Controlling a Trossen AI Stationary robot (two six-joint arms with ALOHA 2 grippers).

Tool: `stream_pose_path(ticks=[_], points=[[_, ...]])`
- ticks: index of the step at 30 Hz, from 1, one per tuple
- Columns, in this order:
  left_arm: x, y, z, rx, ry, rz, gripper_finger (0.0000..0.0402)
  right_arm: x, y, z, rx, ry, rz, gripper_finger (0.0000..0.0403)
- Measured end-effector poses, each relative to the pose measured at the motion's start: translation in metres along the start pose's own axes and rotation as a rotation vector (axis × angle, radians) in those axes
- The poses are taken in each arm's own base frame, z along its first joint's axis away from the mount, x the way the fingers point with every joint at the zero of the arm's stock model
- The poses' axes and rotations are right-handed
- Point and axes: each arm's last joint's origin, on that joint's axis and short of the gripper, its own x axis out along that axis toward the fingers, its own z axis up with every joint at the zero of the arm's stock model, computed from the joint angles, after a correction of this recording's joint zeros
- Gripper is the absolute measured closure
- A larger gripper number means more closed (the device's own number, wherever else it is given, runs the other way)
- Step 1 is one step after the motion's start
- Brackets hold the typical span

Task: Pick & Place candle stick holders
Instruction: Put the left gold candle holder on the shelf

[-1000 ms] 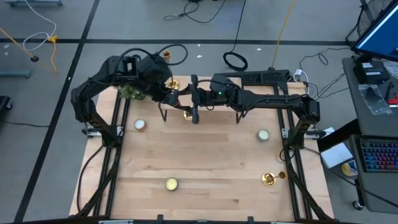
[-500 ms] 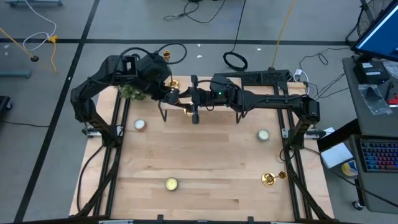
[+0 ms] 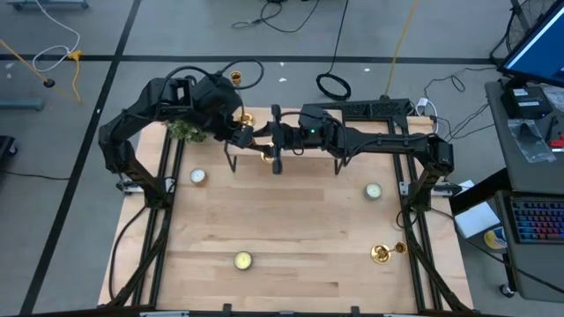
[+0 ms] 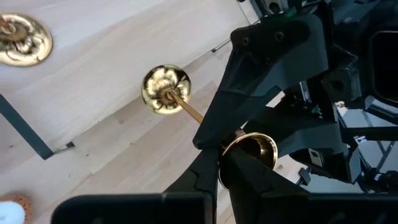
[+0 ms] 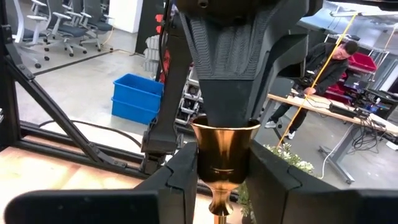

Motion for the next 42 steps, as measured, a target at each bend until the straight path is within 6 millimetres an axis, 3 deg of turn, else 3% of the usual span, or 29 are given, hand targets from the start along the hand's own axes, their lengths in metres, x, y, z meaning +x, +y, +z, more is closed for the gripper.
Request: stream_pose_path(ticks=[9,25,28,36,42], points=[[-0.015,0.002,-0.003,0.034,-0.046,-0.021,0.0377,0.000,-0.001,0.003,0.019,-0.023,-0.008,0.0308],[-0.015,0.003,-0.004,0.116,-0.045,-0.011,0.0369,0.000,-0.001,0.003,0.034,-0.021,-0.007,0.0308],[-0.018,0.004,-0.005,0.122,-0.048,-0.004,0.0341,0.000,0.000,-0.001,0.045,0.001,0.002,0.0308],[-0.018,0.003,-0.005,0.109,-0.046,-0.010,0.0216,0.000,0.000,0.000,0.041,-0.009,-0.002,0.0308],[-0.027,0.005,-0.009,0.116,-0.050,-0.024,0.0180,-0.001,-0.004,0.000,0.063,-0.012,-0.013,0.0308]])
